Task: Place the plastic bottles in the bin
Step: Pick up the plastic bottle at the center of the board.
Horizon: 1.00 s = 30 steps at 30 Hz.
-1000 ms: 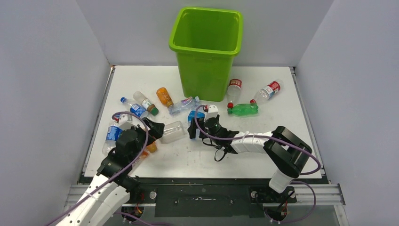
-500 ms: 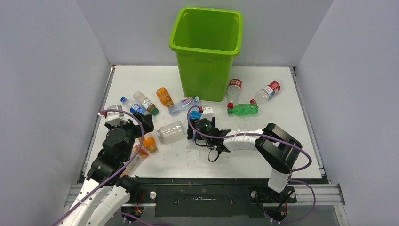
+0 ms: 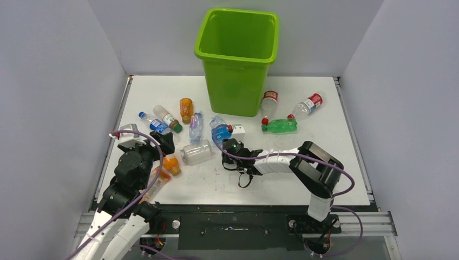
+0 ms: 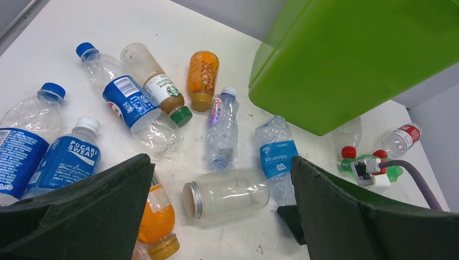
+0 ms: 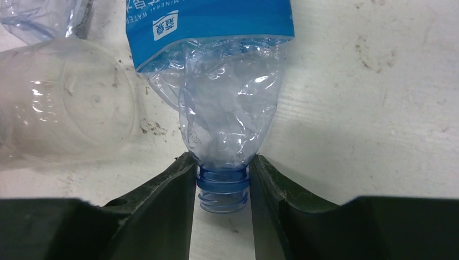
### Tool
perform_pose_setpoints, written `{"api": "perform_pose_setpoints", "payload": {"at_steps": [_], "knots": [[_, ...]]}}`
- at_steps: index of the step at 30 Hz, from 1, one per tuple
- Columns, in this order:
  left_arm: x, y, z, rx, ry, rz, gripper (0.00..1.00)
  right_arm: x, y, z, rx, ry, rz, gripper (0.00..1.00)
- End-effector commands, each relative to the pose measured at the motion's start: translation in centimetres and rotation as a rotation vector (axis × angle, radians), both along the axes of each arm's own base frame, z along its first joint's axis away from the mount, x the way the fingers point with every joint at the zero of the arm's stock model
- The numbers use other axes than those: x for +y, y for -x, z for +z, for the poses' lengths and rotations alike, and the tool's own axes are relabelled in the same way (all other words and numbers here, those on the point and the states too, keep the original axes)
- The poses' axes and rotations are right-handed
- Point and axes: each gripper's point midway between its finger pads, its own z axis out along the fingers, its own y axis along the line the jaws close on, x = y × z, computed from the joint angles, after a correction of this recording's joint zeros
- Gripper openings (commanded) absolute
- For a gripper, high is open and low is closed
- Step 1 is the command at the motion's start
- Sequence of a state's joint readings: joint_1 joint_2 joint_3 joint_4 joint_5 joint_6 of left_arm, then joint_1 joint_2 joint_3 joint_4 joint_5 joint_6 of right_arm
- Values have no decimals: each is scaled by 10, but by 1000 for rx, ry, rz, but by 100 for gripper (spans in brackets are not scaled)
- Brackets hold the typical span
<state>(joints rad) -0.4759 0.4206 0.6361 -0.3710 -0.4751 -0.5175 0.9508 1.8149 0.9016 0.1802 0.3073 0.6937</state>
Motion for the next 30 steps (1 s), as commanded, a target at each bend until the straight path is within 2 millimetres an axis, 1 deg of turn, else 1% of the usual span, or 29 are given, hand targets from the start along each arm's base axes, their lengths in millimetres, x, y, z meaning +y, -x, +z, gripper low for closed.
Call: {"api": "perform_pose_setpoints", "payload": {"at_steps": [1,3,4,6,7,8,9,10,11,13,15,16,18,21,23,25,27,29,30], "knots": [[3,1,9,-36,-4,4,98,-18,7,26,-36,20,-12,5],[1,1,10,-45,-8,-7,98,-27,14,43,-48,22,-1,5],[-1,1,10,-50,-8,-21,98,-33,18,56,-58,18,10,5],[-8,0,13,-65,-12,-64,98,-46,30,71,-58,45,36,5],[-17,0,15,-77,-10,-110,98,-53,37,79,-61,59,57,5],[-26,0,22,-105,-12,-160,98,-57,43,88,-61,66,84,5],[-38,2,27,-131,-17,-230,98,-63,50,95,-54,77,109,5],[-53,5,36,-169,-24,-320,98,-67,57,108,-60,73,143,5],[-70,10,45,-213,-32,-427,97,-70,66,114,-48,85,184,5],[-105,29,62,-292,-63,-660,96,-76,82,127,-23,105,263,5],[-132,50,75,-342,-108,-876,96,-79,97,143,2,110,341,5],[-141,61,81,-368,-140,-960,96,-81,104,149,19,114,373,5],[-151,74,89,-430,-234,-1043,96,-82,118,160,41,106,437,5],[-153,83,96,-574,-435,-1061,96,-81,138,174,74,73,523,5],[-155,86,95,-652,-571,-1064,96,-83,143,182,75,65,538,5],[-158,87,81,-684,-729,-1104,96,-87,143,187,75,74,539,5],[-162,84,55,-608,-842,-1172,96,-85,145,192,82,76,556,5],[-170,82,44,-565,-905,-1220,96,-84,147,195,88,79,570,5],[-175,83,41,-570,-934,-1233,96,-83,147,197,90,80,581,5]]}}
